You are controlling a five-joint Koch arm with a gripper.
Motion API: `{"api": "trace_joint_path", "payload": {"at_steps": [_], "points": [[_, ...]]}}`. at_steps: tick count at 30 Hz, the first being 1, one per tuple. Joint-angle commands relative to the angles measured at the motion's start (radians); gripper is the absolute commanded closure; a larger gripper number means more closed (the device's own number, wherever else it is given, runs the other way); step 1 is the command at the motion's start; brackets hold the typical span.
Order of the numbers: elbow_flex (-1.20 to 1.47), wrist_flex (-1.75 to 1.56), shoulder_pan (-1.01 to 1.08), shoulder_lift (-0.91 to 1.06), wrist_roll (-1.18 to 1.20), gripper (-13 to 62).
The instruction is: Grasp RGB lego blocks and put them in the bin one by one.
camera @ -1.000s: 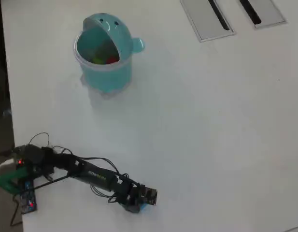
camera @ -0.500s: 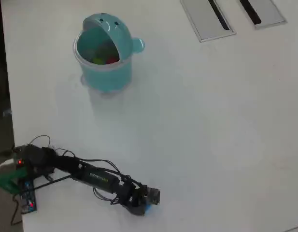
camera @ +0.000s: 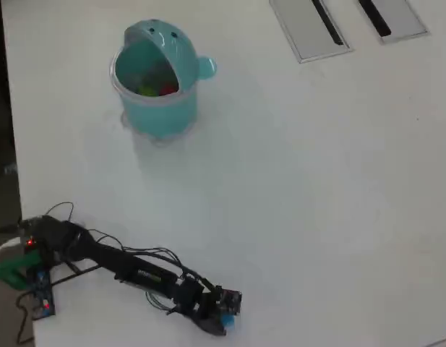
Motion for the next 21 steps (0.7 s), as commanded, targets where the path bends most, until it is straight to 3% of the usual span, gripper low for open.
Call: {"api": "trace_joint_path", "payload": {"at_steps": [1, 6, 10, 21], "points": [[-0.052, 0.032, -0.005, 0.035, -0.011, 15.0], [-0.052, 0.055, -0.009, 0.044, 0.009, 17.1], [-0.052, 0.057, -0.018, 0.067, 0.064, 29.9], [-0.051, 0.126, -0.037, 0.201, 0.192, 33.8]]}}
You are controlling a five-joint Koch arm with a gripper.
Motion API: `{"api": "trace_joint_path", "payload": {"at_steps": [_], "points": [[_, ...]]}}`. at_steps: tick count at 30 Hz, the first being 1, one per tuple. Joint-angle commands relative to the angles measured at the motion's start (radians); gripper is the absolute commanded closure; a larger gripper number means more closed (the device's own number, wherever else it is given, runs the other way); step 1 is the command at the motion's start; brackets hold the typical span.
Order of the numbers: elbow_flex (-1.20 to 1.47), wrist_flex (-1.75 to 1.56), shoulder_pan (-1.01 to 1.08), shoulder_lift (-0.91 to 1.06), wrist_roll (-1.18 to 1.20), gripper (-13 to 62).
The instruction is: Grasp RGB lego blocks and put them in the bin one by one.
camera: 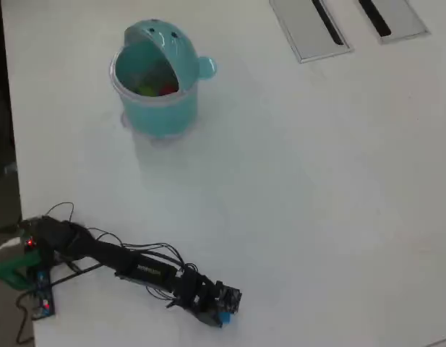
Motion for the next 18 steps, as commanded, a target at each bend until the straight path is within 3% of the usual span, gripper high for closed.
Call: {"api": "trace_joint_path", "payload": {"at_steps": [1, 18], "points": [[-0.054, 0.028, -0.009, 0.133, 0.015, 33.8], [-0.054, -0.060, -0.072, 0.410, 0.086, 33.9]]}}
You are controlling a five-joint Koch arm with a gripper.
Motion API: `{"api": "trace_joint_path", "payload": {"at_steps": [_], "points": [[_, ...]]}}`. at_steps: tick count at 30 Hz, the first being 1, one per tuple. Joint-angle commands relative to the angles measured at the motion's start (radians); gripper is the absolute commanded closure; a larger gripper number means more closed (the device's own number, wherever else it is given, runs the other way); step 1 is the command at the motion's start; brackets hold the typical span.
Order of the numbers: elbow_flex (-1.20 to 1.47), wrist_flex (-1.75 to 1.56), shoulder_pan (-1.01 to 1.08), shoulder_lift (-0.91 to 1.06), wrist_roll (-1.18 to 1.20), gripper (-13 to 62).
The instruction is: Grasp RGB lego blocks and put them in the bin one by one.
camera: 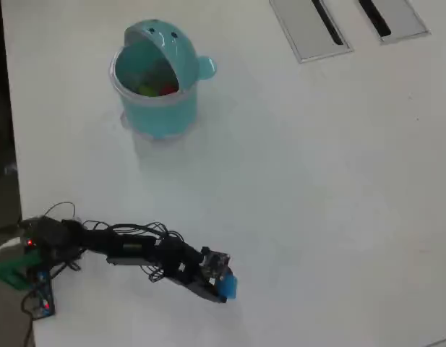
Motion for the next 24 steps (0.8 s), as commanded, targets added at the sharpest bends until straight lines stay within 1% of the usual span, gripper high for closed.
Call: {"api": "trace_joint_path", "payload": {"at_steps": [1, 3, 5, 10, 24], "points": [[-0.054, -0.112, -0.009, 0.101, 0.011, 33.9], [-0.054, -0.155, -0.021, 0.115, 0.021, 33.9], [-0.054, -0.186, -0.052, 0.132, 0.086, 34.6], [-0.055, -0.241, -0.109, 0.167, 0.121, 34.6], [-0.054, -0.273, -0.278, 0.285, 0.133, 34.0]]}}
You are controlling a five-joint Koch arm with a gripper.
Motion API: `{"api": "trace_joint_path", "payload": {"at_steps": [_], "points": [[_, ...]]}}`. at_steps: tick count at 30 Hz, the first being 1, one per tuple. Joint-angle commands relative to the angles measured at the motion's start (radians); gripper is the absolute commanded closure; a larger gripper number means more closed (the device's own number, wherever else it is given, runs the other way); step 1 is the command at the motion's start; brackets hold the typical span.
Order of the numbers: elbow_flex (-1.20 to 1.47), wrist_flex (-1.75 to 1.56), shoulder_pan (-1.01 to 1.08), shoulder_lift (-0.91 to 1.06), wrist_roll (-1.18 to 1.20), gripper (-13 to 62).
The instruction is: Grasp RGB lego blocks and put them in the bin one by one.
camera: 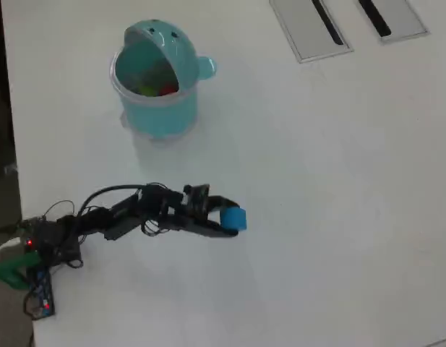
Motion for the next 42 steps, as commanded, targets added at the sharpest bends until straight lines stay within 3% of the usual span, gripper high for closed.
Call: {"api": "trace_joint_path", "payload": {"at_steps": [1, 9, 15, 26, 29, 34, 38, 42], "points": [[-0.054, -0.094, -0.021, 0.084, -0.006, 33.6], [-0.054, -0.077, -0.181, 0.172, -0.012, 32.2], [-0.054, -0.083, -0.301, 0.210, -0.012, 22.8], [-0.054, 0.029, -0.497, 0.275, 0.028, 22.8], [-0.054, 0.031, -0.497, 0.275, 0.028, 21.9], [-0.054, 0.041, -0.410, 0.239, 0.020, 14.2], [-0.054, 0.098, -0.321, 0.193, 0.011, 13.4], [-0.054, 0.123, -0.204, 0.149, -0.186, 13.1]]}}
